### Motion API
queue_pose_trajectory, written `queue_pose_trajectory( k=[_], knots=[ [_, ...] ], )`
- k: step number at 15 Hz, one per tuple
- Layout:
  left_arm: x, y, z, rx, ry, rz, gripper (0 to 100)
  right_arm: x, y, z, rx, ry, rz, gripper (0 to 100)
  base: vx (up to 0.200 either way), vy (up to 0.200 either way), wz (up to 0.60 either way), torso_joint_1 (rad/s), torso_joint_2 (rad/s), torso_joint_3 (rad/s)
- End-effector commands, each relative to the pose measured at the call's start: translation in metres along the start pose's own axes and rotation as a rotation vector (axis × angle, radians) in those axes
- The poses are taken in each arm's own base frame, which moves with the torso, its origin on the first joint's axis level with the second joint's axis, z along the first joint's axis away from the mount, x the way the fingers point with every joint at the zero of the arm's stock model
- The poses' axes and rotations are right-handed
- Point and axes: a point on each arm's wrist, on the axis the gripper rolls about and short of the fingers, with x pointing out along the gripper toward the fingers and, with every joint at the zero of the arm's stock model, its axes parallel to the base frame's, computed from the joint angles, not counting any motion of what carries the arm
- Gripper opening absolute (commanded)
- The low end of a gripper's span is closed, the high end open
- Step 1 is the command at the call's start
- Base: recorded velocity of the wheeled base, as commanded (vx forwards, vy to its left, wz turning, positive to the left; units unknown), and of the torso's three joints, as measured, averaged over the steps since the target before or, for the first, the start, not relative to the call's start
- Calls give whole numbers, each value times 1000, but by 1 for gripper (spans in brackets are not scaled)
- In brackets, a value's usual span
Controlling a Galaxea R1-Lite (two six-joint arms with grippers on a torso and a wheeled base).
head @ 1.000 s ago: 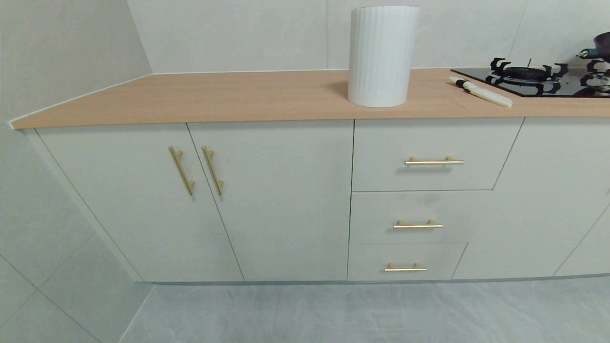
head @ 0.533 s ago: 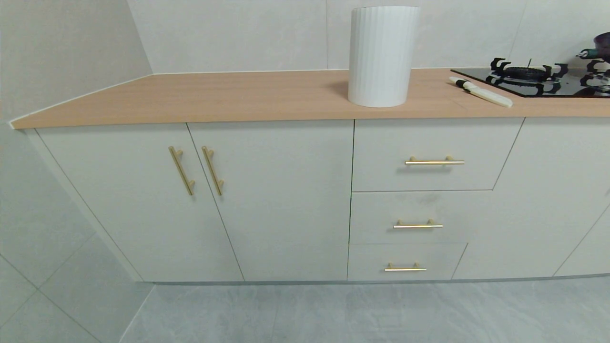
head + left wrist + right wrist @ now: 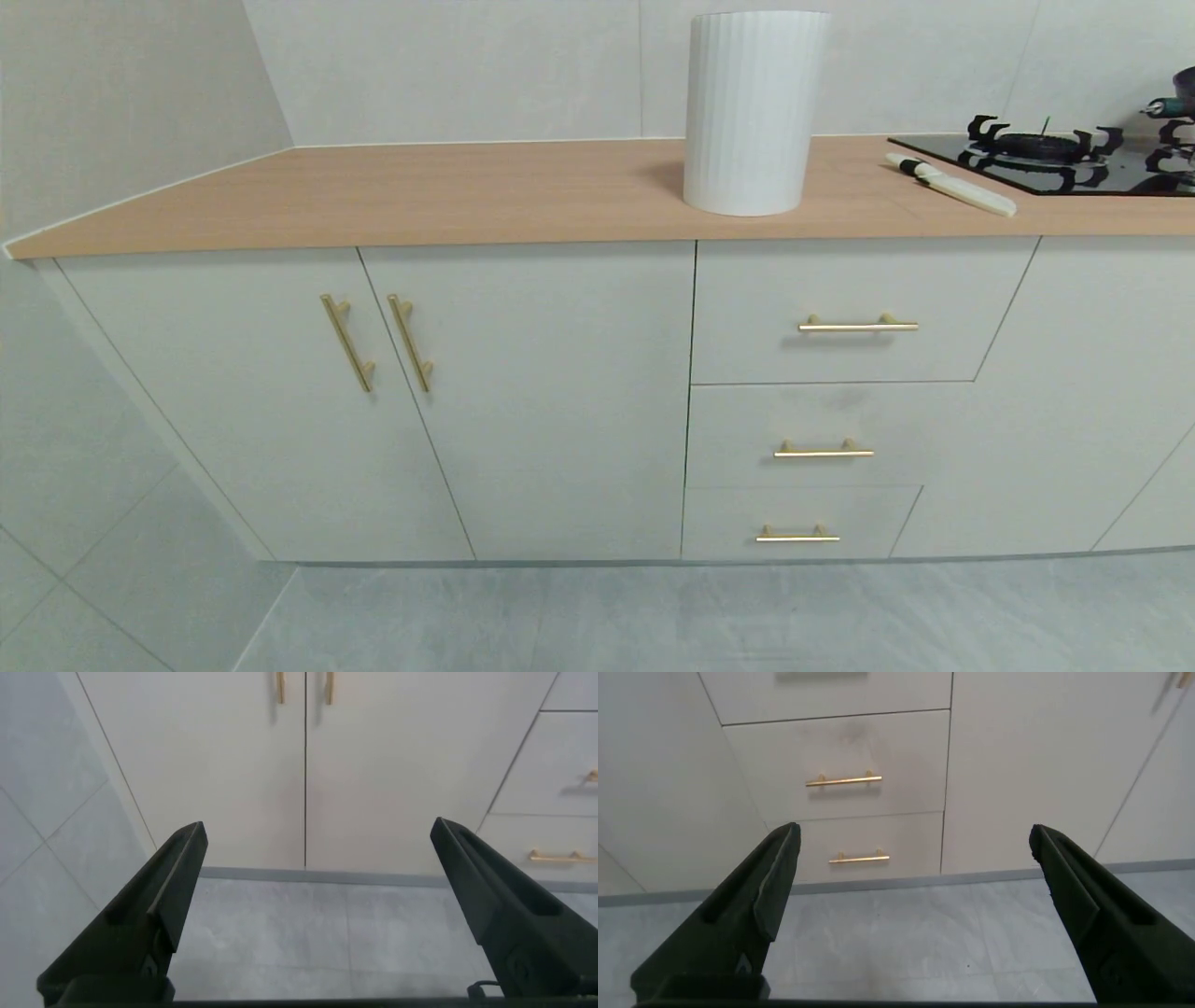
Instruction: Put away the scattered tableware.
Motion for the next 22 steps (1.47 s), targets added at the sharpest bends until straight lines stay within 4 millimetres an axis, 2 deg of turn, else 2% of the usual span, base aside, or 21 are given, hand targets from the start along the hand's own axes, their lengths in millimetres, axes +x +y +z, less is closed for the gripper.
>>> queue_pose_trajectory(
  k=[1, 17, 22],
  knots=[
    [0, 0, 0, -1, 0, 1, 100, 0, 0, 0, -1, 3, 0, 100, 200, 0, 0, 17, 2, -2],
    [0, 0, 0, -2, 0, 1, 100, 0, 0, 0, 3, 3, 0, 100, 200, 0, 0, 2, 3, 3],
    [0, 0, 0, -2, 0, 1, 100, 0, 0, 0, 3, 1, 0, 100, 0, 0, 0, 0, 0, 0]
  ],
)
